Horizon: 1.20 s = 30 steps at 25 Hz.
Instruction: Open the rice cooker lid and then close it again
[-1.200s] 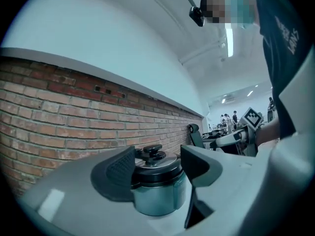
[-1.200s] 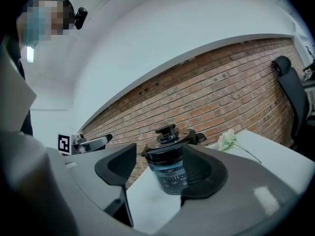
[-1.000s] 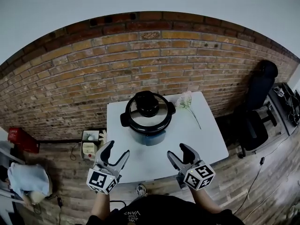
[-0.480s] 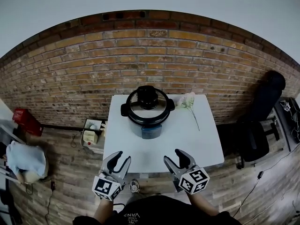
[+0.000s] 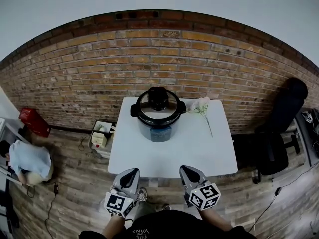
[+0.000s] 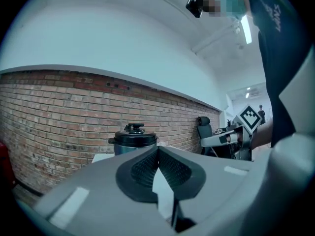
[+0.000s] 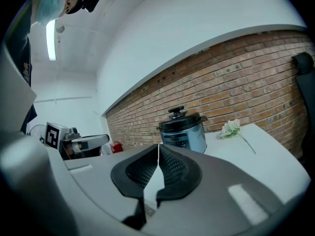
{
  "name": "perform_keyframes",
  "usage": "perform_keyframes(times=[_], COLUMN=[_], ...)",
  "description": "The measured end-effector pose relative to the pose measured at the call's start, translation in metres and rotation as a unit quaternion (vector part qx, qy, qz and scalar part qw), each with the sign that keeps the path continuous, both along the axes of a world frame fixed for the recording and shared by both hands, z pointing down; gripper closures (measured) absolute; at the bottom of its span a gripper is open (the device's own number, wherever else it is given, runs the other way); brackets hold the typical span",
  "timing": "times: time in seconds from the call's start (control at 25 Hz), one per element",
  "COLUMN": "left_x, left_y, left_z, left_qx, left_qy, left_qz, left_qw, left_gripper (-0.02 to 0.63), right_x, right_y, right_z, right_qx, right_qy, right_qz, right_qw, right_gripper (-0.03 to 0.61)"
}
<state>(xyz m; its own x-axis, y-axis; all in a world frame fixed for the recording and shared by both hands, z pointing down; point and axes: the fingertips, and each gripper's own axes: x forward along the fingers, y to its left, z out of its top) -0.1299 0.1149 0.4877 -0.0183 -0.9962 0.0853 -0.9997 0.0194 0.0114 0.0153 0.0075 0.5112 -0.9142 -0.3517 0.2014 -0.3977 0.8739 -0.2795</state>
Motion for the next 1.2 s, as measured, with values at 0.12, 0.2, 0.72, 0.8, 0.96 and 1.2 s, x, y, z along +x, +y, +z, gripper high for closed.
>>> perform_keyframes(times=[0.12, 0.2, 0.72, 0.8, 0.96, 1.2], left_x=[0.008, 0.011, 0.026, 0.027, 0.031, 0.032], left_y=[0.005, 0.008, 0.01, 0.008, 0.004, 0.001], left_z=[0.003, 0.004, 0.008, 0.007, 0.008, 0.006], left_qx=[0.001, 0.002, -0.003, -0.006, -0.018, -0.008], left_qy=[0.002, -0.007, -0.005, -0.011, -0.006, -0.019], left_qz=[-0.007, -0.011, -0.001, 0.002, 0.01, 0.013], left_qw=[1.0, 0.9999, 1.0, 0.9999, 0.9998, 0.9997], left_gripper=[0.612, 0.612, 0.612, 0.612, 0.612, 0.612], right_x=[0.005, 0.006, 0.016, 0.015, 0.014, 0.013], right_y=[0.005, 0.009, 0.017, 0.017, 0.016, 0.014], right_z=[0.004, 0.007, 0.009, 0.009, 0.009, 0.005], right_qx=[0.001, 0.003, 0.005, 0.004, 0.004, 0.005], right_qy=[0.004, 0.01, 0.019, 0.019, 0.019, 0.019], right_qz=[-0.005, -0.009, -0.016, -0.018, -0.019, -0.019], right_qw=[1.0, 1.0, 1.0, 1.0, 1.0, 1.0], right_gripper=[0.572, 0.572, 0.574, 0.574, 0.574, 0.574])
